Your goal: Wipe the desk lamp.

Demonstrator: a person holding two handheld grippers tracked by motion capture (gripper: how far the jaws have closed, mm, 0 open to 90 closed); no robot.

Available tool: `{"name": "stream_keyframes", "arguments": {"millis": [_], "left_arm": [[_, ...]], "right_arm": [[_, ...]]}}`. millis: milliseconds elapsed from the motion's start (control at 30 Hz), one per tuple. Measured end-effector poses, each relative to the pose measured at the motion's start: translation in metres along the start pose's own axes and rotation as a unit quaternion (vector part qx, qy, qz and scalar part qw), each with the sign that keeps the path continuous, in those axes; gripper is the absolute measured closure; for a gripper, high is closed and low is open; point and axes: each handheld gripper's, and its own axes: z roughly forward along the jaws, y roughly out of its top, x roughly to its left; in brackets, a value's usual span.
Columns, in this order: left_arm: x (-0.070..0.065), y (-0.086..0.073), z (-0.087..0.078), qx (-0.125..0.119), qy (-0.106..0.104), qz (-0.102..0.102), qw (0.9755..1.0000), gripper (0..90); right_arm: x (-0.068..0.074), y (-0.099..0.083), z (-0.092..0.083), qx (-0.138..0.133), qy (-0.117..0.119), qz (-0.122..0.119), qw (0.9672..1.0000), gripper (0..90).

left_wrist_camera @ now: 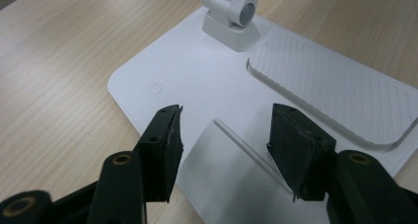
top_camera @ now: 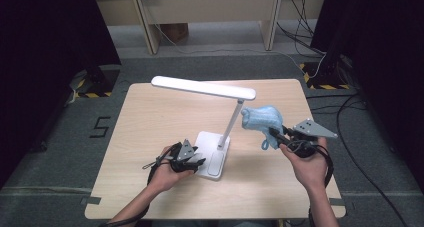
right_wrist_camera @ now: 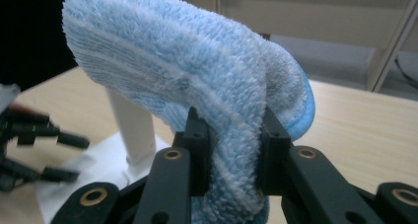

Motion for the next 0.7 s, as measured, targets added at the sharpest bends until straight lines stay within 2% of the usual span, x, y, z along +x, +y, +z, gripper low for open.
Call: {"name": "stream_keyframes", "arguments": {"millis": [133,300,367,467,633,700], "left_arm": [[0.0,-0.001,0.0,-0.003,-0.002,-0.001,1.0,46.4],[0.001,-0.002,0.001,-0.006,-0.009,-0.009,0.9999,48.9],[0.003,-0.003,0.001,-0.008,-0.015,-0.019,0.9997,49.2],[0.003,-0.004,0.002,-0.013,-0.019,-0.026,0.9994,49.9],[0.004,-0.004,0.003,-0.018,-0.025,-0.032,0.999,52.6],[0.004,-0.004,0.003,-0.017,-0.027,-0.027,0.9991,53.9]], "right_arm": [[0.001,0.012,-0.002,-0.027,-0.016,0.01,0.9995,72.3],[0.008,0.023,-0.003,-0.044,-0.012,0.02,0.9988,72.2],[0.01,0.025,-0.004,-0.049,-0.012,0.026,0.9984,72.1],[0.012,0.027,-0.006,-0.051,-0.007,0.039,0.9979,72.1],[0.019,0.029,-0.008,-0.029,0.005,0.019,0.9994,71.7],[0.021,0.029,-0.008,-0.019,0.005,0.017,0.9997,71.7]]}}
